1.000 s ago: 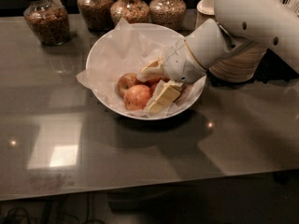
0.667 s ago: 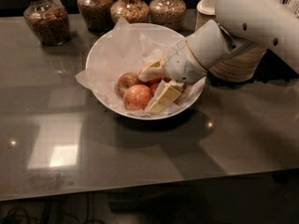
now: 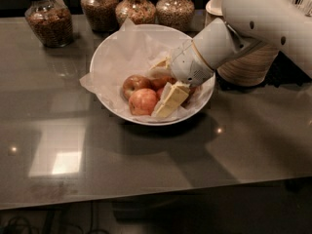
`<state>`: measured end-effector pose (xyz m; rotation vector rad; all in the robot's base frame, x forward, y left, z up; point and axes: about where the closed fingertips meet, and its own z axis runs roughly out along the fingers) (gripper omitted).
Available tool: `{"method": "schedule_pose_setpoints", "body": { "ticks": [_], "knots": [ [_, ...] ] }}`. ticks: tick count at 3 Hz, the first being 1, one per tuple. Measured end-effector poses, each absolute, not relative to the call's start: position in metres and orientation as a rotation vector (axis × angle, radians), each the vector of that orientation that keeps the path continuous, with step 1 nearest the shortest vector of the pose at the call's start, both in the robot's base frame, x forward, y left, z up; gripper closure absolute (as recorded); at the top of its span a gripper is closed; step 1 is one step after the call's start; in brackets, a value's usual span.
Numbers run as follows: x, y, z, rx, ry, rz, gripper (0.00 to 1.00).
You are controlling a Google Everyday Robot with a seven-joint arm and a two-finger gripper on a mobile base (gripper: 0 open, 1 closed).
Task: Pick apple from white bowl
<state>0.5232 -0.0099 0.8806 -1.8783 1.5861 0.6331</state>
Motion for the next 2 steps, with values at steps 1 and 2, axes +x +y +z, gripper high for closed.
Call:
{"method": "schedule_pose_setpoints", "body": {
  "ticks": [1,2],
  "knots": [
    [0.5275,0.0008,0.8838,-1.886,1.572,0.651,0.1],
    [0.5296,0.0083,0.8869,-1.891,1.562,0.675,0.24]
  ]
}}
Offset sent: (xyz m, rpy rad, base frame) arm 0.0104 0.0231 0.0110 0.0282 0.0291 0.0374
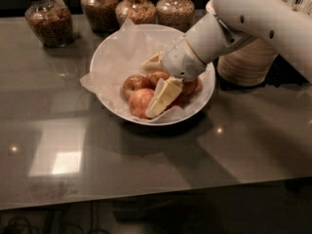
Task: Pick apple from white bowl
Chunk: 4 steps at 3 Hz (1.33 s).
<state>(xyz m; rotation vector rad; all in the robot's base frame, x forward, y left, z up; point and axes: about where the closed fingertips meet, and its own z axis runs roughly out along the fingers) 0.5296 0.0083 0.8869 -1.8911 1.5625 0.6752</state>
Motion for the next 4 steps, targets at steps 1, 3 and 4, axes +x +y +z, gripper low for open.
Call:
{"method": "schedule_pose_setpoints", "body": {
  "ticks": [1,3,4],
  "knots": [
    [0.526,0.011,0.883,-1.893,1.57,0.707,0.48],
    [0.522,0.01,0.898,-1.886,1.568,0.705,0.81],
    [0.516,0.004,0.909,-1.874,1.565,0.675,0.79]
  ]
}}
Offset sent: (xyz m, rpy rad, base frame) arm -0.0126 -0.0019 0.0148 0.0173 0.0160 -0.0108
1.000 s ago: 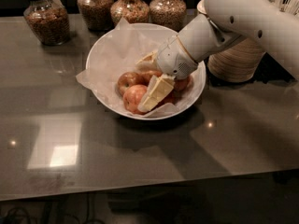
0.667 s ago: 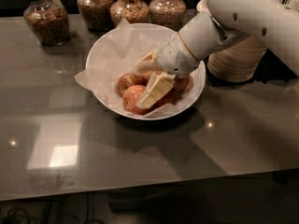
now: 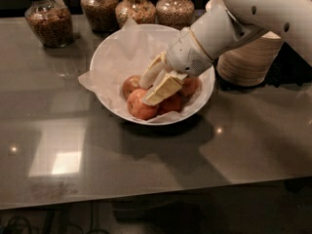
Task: Pick apple from white bowl
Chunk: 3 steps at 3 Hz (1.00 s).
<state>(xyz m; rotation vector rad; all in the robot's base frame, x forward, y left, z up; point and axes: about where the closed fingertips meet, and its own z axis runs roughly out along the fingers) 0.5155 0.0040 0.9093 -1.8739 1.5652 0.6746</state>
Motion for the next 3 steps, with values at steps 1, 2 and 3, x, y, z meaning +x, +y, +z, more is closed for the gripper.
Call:
{"method": "schedule_pose_setpoints", "body": {
  "ticks": [1,2,3],
  "knots": [
    [0.5115,-0.0003,0.9173,-1.868,1.562,0.654,0.76],
    [0.5115,-0.0003,0.9173,-1.868,1.562,0.653,0.57],
    [0.5109,-0.0005,0.9194,-1.875,1.558,0.643,0.34]
  ]
}}
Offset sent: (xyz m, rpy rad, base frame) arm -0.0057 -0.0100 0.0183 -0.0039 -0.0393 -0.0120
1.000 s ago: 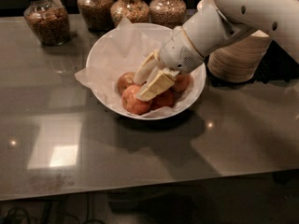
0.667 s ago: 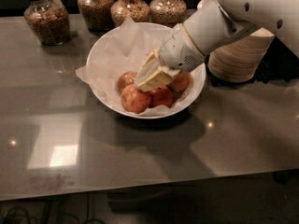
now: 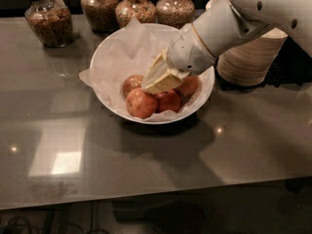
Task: Pick apple from white bowl
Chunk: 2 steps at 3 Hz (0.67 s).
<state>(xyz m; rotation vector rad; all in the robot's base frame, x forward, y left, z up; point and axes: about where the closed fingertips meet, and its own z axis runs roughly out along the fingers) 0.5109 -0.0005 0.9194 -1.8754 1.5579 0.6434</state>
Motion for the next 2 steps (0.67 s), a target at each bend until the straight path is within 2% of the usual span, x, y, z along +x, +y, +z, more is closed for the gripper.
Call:
{"method": "schedule_pose_setpoints", "body": {
  "ticks": [1,2],
  "knots": [
    [0.5109,-0.0005,0.9194,-1.875,1.558,0.643,0.11],
    [0.5109,-0.0004,0.9194,-1.875,1.558,0.643,0.0]
  ]
}}
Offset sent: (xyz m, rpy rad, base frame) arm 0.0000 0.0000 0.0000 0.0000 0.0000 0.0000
